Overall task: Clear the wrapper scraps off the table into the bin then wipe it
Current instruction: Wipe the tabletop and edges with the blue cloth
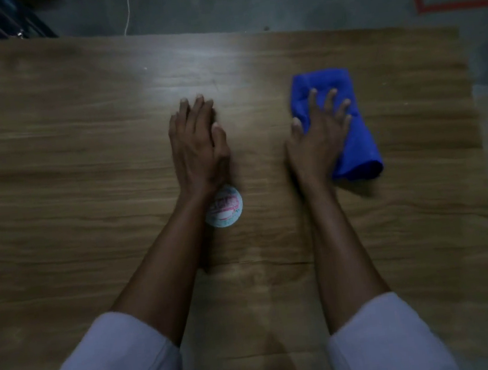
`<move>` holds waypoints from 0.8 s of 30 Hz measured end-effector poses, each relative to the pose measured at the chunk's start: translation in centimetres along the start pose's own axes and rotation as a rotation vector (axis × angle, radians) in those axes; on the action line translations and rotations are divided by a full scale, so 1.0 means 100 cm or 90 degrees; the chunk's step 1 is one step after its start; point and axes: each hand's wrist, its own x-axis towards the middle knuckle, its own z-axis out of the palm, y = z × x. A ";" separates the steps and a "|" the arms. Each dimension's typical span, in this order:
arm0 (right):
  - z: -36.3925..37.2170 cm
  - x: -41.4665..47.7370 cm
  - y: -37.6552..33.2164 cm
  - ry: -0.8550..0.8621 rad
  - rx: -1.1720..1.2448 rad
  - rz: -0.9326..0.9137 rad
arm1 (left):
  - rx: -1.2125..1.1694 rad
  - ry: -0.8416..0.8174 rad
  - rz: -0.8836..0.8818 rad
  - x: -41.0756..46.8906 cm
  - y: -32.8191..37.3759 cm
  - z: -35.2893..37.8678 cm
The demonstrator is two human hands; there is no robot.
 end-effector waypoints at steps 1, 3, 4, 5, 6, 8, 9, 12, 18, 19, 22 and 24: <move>0.006 -0.001 -0.017 -0.014 0.016 -0.023 | -0.022 -0.007 -0.009 0.005 0.000 0.001; 0.010 -0.007 -0.055 -0.063 0.130 -0.059 | -0.062 -0.014 -0.039 0.010 0.001 0.002; 0.009 -0.009 -0.074 -0.101 0.226 -0.064 | -0.075 -0.015 -0.052 0.012 0.003 0.002; 0.006 -0.011 -0.093 -0.149 0.329 -0.054 | -0.087 -0.006 -0.062 0.013 0.006 0.001; 0.002 -0.011 -0.108 -0.208 0.430 -0.022 | -0.099 0.009 -0.071 0.014 0.010 -0.001; -0.008 -0.004 -0.122 -0.229 0.607 0.081 | -0.108 0.046 -0.086 0.017 0.015 -0.007; -0.019 0.002 -0.119 -0.176 0.619 0.121 | -0.101 0.056 -0.080 0.019 0.016 -0.009; -0.051 0.017 -0.071 0.031 0.426 0.091 | -0.065 0.062 -0.041 0.031 0.009 -0.008; -0.019 0.017 -0.014 -0.219 -0.166 -0.153 | 0.010 -0.019 -0.007 0.075 0.004 0.013; -0.012 0.025 -0.012 -0.165 -0.181 -0.165 | 0.019 -0.043 0.004 0.077 0.003 0.016; -0.003 0.061 -0.001 -0.056 -0.196 -0.072 | 0.023 -0.074 0.024 0.077 -0.003 0.022; 0.002 0.086 -0.008 -0.045 -0.193 0.005 | -0.007 -0.061 0.010 0.078 -0.004 0.023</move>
